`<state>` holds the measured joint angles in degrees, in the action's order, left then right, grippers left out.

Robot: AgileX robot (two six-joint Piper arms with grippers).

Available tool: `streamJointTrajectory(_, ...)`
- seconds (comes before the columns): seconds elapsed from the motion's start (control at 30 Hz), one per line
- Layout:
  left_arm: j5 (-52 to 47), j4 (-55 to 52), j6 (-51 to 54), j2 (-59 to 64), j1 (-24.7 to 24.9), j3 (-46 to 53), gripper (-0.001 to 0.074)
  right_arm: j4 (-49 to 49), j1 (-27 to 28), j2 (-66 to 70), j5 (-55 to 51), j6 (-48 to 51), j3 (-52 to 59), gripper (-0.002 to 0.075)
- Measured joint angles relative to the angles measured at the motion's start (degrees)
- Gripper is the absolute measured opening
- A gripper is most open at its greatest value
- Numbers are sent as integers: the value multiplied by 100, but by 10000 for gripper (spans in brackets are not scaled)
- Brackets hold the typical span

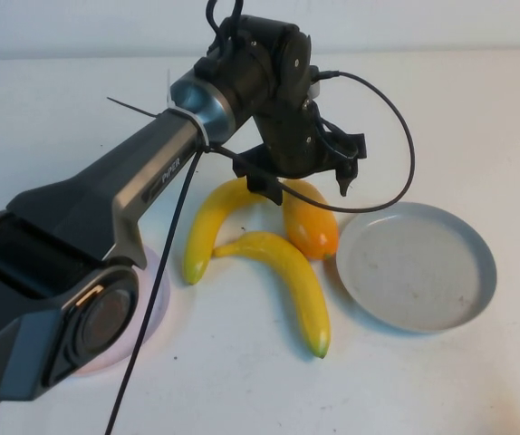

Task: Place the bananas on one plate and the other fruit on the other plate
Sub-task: Put one type of fruit in the left plate

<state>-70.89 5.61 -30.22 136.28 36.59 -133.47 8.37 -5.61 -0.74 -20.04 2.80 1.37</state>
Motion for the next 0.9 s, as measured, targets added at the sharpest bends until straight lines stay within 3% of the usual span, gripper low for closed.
streamJointTrajectory(0.67,37,-209,256,511,0,0,667,0,0,0,0,0,0,-15)
streamJointTrajectory(0.77,37,-194,319,511,0,0,617,0,0,0,0,0,0,-15)
streamJointTrajectory(0.87,37,-174,450,511,0,0,489,0,0,0,0,0,0,-15)
streamJointTrajectory(0.9,37,-174,522,500,0,0,482,0,0,0,0,0,0,-15)
